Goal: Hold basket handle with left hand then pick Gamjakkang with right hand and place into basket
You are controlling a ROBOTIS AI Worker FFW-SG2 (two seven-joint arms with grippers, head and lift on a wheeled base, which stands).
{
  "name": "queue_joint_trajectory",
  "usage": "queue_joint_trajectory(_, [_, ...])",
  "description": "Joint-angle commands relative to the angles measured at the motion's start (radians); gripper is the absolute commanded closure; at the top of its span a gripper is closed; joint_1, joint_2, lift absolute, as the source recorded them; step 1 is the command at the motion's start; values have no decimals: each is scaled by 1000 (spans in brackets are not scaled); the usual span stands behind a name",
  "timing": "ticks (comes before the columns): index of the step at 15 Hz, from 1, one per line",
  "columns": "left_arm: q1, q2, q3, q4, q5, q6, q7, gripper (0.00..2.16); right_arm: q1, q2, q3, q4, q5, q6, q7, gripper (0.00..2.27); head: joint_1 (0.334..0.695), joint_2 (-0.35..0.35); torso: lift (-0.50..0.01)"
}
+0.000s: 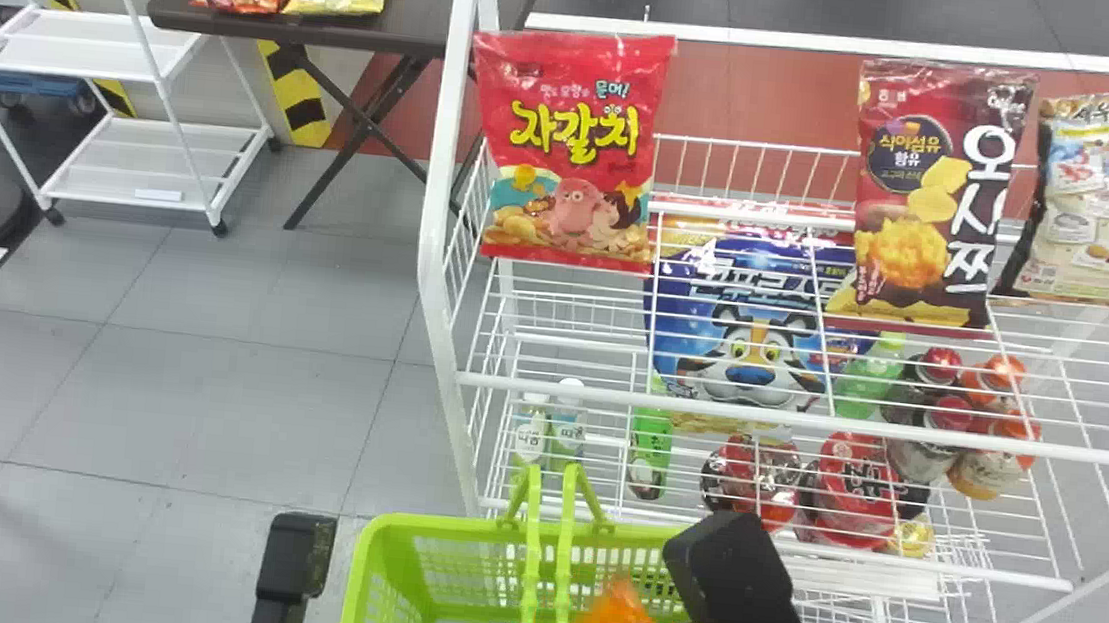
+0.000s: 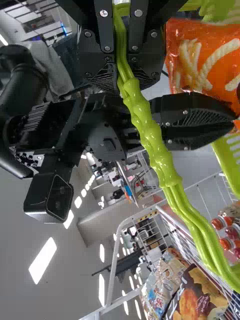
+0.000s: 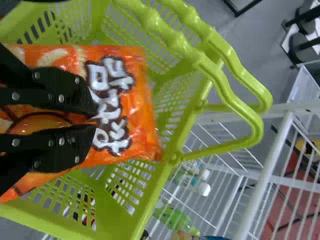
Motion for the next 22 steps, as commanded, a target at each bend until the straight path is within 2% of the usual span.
queue_joint_trajectory(1, [-2, 0, -1, 1, -2, -3, 1, 2145, -1, 0, -22, 1, 2, -3, 18, 46, 695, 80, -20])
queue_joint_trajectory(7, [-5, -3, 0, 4, 0, 0, 1, 2148, 85, -7, -139, -115, 48, -59, 17, 80, 695, 21, -20])
queue_joint_trajectory(11, [-3, -11, 0, 13, -2, -15, -1, 2148, 130, -8, -228, -175, 48, -218, 9, 76, 695, -45, -20])
queue_joint_trajectory(15, [-2, -12, -15, 24, -8, -70, -11, 2145, 213, 1, -320, -97, 99, -724, -6, 36, 695, -99, -20])
queue_joint_trajectory(18, [-2, -11, -15, 26, -9, -83, -22, 2148, 318, -5, -317, -3, 146, -1139, -62, 53, 695, -146, -20])
queue_joint_trajectory(22, [17, -12, -14, 27, -9, -113, -30, 2148, 426, -3, -326, 75, 152, -1393, -100, 76, 695, -206, -20])
